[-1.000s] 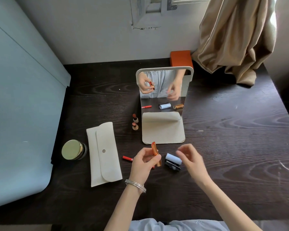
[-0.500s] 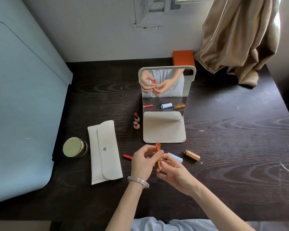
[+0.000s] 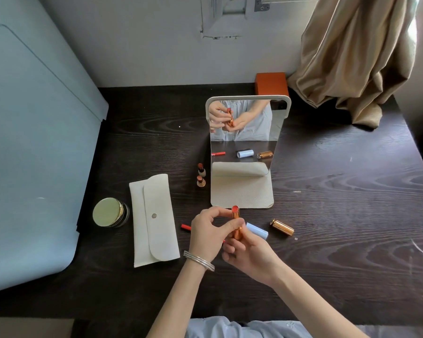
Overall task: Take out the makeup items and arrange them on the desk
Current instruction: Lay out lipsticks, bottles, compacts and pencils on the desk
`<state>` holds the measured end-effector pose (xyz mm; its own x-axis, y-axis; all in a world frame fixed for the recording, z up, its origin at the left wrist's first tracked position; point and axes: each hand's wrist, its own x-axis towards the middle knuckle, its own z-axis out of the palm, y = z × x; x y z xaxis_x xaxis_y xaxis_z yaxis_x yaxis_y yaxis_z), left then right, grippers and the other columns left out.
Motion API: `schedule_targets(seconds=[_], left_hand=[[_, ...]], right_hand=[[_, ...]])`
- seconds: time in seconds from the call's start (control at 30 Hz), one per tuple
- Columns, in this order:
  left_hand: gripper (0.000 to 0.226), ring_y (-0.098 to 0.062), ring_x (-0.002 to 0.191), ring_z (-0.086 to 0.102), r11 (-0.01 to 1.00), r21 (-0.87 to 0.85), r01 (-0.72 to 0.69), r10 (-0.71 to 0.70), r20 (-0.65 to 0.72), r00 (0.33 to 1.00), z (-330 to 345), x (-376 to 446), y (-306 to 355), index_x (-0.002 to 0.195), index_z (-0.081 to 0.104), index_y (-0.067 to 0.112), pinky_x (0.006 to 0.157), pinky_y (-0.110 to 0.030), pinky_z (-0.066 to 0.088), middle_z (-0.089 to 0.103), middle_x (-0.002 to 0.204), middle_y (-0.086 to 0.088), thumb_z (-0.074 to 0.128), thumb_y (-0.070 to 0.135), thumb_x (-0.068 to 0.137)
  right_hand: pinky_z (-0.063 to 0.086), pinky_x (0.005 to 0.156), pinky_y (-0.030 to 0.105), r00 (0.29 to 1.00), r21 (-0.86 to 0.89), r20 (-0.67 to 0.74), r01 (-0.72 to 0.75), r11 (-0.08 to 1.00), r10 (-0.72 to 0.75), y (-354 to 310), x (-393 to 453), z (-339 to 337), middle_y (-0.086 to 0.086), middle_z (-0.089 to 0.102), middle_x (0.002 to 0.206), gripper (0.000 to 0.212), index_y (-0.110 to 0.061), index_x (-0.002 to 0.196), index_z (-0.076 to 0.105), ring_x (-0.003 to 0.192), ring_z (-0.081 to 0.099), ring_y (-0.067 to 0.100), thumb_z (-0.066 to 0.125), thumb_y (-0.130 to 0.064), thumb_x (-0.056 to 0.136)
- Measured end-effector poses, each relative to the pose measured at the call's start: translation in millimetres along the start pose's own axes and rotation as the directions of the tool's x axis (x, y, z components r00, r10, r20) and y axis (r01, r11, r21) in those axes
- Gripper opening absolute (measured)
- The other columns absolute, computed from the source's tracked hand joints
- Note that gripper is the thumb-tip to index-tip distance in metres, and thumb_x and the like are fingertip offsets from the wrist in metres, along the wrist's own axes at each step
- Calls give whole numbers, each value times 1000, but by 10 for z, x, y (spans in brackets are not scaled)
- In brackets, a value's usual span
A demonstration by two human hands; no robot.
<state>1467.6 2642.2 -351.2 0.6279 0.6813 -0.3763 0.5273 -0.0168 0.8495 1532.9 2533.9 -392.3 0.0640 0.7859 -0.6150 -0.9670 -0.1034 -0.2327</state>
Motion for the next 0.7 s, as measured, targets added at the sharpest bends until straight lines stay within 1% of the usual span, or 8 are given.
schedule_targets(seconds=[0.1,0.23,0.3,0.37,0.43,0.53,0.6,0.7], left_hand=[[11,-11,104,57,1000,6,-4,4,35,999,-41,9,27,79,68,33,88,-20,41,69,93,8,77,32,72],[10,-7,95,61,998,-62,23,-25,-39,999,-68,-18,81,72,67,30,92,-27,42,70,81,10,77,27,73],[9,-5,95,61,997,-75,34,-34,-4,999,-90,-32,103,73,68,28,94,-26,40,70,81,11,76,25,74],[8,-6,97,61,998,-53,26,-23,61,998,-107,-46,112,76,69,30,95,-26,39,70,84,12,76,27,74],[8,-7,99,60,999,-33,23,-20,68,998,-118,-49,109,78,69,29,96,-26,39,70,87,10,76,27,74],[8,-5,94,62,996,-74,47,-47,0,999,-129,-40,109,76,68,27,95,-26,40,70,83,11,76,25,75],[7,-3,90,63,989,-121,79,-81,-9,997,-142,-34,98,75,69,26,95,-28,42,70,79,11,76,24,75],[7,-6,90,64,985,-133,106,-105,21,994,-159,-40,80,75,69,27,96,-32,45,69,78,12,75,23,76]], right_hand=[[42,72,29,999,-67,-44,4,998,-7,-10,-16,84,1,32,51,48,-12,72,59,60,47,13,36,-47,94],[44,70,27,996,28,56,68,997,-69,-16,-8,104,2,49,68,28,-13,84,64,64,50,12,67,-41,81],[41,69,27,995,32,99,28,999,-32,-21,-4,96,0,44,61,28,-14,81,65,60,46,11,58,-40,88],[37,68,28,998,-6,51,-24,1000,24,-23,-1,100,-1,37,53,41,-14,77,64,55,41,11,40,-42,95],[38,69,28,1000,-5,5,-25,1000,25,-13,-5,118,1,39,54,42,-13,83,64,57,44,12,38,-44,94],[44,72,28,999,33,44,29,999,-31,-8,-5,126,4,52,74,30,-13,95,65,67,52,13,58,-41,87],[45,72,28,995,21,89,49,999,-51,-12,-3,113,3,52,75,26,-13,94,66,66,50,12,69,-36,81],[39,71,27,995,-23,96,3,1000,-1,-22,-14,137,0,44,62,32,-16,87,71,59,43,10,47,-37,92]])
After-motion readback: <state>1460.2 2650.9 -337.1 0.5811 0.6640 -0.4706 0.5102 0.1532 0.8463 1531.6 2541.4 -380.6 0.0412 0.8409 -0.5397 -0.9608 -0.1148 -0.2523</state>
